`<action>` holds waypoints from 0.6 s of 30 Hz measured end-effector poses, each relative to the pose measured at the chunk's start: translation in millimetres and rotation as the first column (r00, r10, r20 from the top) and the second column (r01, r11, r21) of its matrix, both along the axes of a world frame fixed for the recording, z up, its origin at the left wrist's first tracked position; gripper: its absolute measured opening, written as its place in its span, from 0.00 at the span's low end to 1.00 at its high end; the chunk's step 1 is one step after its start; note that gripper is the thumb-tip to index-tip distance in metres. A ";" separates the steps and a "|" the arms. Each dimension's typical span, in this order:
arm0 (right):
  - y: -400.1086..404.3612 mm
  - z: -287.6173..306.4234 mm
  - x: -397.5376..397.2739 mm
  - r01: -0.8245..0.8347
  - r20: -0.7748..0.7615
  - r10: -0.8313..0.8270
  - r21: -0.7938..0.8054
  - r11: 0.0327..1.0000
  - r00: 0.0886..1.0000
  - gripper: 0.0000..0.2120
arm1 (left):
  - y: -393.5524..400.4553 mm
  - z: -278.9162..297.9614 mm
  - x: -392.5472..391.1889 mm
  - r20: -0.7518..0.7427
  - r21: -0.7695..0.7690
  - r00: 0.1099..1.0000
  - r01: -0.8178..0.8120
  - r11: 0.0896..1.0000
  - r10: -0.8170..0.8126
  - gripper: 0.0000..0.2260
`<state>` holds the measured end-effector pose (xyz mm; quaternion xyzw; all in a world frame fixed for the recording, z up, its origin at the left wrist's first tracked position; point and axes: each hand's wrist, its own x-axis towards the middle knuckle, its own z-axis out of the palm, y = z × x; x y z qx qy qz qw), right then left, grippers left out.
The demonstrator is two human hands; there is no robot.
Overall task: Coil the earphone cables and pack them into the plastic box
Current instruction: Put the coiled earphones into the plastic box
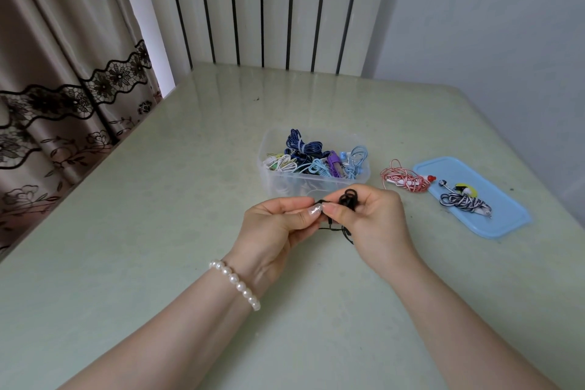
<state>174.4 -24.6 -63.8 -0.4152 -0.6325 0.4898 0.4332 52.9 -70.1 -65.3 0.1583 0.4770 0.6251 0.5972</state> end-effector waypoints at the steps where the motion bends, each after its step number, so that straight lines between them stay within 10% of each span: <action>1: -1.2 -0.6 -1.1 0.028 0.008 -0.028 0.022 0.999 1.000 0.12 | -0.1 0.5 1.4 0.001 0.009 1.000 -0.014 1.000 0.014 0.06; 12: -6.7 -3.9 -2.0 0.130 0.023 -0.135 0.153 0.980 0.991 0.12 | -4.1 2.5 7.2 -0.082 0.107 0.994 -0.066 0.992 0.075 0.05; 18: 0.1 3.3 8.2 -0.119 -0.281 0.057 -0.212 0.970 0.958 0.06 | -4.0 7.4 1.3 0.103 0.091 0.993 0.039 0.995 -0.048 0.06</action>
